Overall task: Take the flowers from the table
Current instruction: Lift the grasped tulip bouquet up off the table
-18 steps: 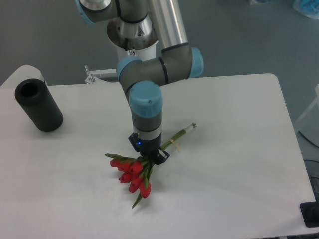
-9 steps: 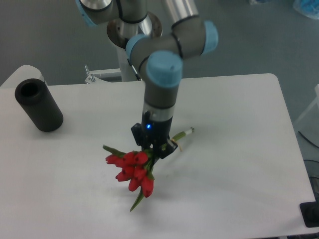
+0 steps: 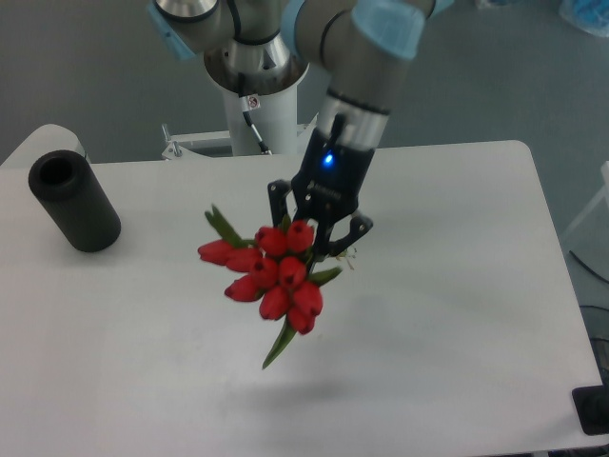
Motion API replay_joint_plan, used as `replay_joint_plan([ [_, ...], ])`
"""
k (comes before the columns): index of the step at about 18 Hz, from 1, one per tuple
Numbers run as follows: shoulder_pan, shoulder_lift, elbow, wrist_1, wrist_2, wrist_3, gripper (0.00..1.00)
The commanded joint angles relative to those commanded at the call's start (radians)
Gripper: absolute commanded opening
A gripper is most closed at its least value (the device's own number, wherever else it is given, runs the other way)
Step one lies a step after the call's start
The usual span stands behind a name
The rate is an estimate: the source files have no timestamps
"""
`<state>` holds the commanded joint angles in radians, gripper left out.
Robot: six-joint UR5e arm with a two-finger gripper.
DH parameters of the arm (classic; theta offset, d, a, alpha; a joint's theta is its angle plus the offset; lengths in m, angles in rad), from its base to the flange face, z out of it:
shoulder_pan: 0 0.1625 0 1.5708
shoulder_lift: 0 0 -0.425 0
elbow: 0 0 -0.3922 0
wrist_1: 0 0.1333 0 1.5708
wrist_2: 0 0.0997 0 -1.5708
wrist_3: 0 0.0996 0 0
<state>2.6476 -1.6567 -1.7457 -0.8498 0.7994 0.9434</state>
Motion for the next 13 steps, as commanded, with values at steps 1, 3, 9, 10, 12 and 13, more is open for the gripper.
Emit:
replay_joint_plan([
  [1, 0.002, 0.000, 0.002, 0.000, -0.014, 0.000, 0.33],
  [3, 0.012, 0.002, 0.002, -0.002, -0.031, 0.000, 0.33],
  [9, 0.023, 0.014, -0.011, -0.006, -0.039, 0.002, 0.33],
  [10, 0.023, 0.014, -0.012, -0.006, -0.039, 0.002, 0.33],
  [12, 0.023, 0.014, -0.012, -0.006, -0.039, 0.002, 0.33],
  [13, 0.025, 0.015, -0.011, -0.006, -0.039, 0.002, 0.33],
])
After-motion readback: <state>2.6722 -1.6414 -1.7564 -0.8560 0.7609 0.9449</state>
